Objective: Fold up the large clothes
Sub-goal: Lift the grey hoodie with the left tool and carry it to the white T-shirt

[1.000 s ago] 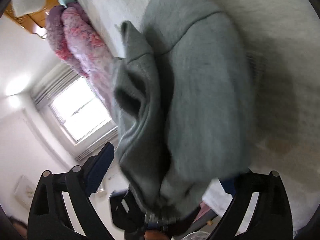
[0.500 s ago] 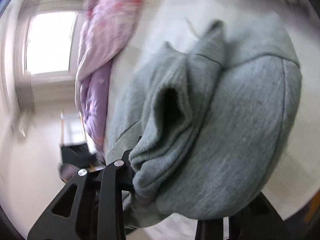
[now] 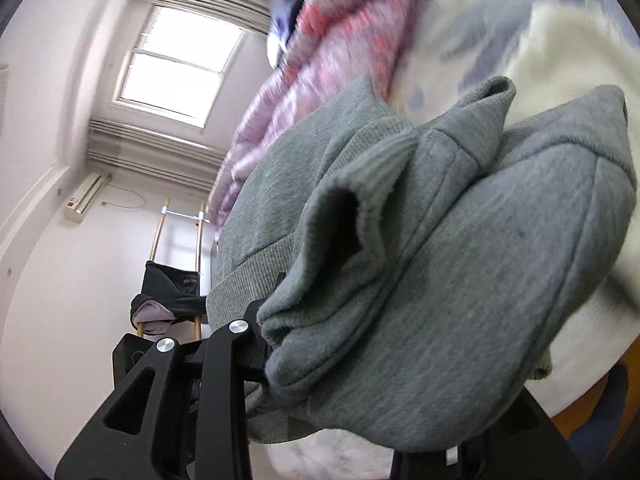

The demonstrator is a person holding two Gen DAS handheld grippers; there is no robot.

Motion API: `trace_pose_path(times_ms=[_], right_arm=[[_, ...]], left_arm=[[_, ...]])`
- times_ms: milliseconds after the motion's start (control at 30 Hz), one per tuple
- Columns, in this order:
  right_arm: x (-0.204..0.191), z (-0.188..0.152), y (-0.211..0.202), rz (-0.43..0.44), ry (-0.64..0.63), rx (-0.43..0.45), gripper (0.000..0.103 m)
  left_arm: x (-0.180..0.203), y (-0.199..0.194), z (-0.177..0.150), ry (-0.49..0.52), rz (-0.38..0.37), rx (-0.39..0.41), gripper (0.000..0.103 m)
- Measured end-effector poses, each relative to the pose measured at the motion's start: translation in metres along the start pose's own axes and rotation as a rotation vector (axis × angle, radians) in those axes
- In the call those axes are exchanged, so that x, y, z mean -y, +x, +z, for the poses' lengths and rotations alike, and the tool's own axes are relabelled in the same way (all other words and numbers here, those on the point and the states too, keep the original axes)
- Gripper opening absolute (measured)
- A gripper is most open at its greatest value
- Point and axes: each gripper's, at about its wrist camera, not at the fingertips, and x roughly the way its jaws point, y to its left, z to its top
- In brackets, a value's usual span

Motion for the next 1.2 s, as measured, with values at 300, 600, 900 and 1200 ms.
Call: trace_pose_path(times_ms=[300, 600, 900, 1200], right_arm=[[0.104, 0.124, -0.061, 0.047, -0.145, -0.058, 0.031], [0.282, 0.121, -0.028, -0.014, 0.181, -0.255, 0.037], [0.276, 0.125, -0.055, -0.247, 0.057, -0.446, 0.051], [0.163, 0.135, -0.078, -0.366, -0.375, -0.392, 0.054]], left_arm=[[0.077, 0.162, -0.038, 0.026, -0.057, 0.162, 0.049], [0.005, 0.291, -0.086, 0.024, 0.209, -0.005, 0.051], [-0.018, 0.289, -0.104, -0.076, 0.356, -0.056, 0.074], [0.023, 0.235, -0.092, -0.014, 0.428, -0.004, 0.077]])
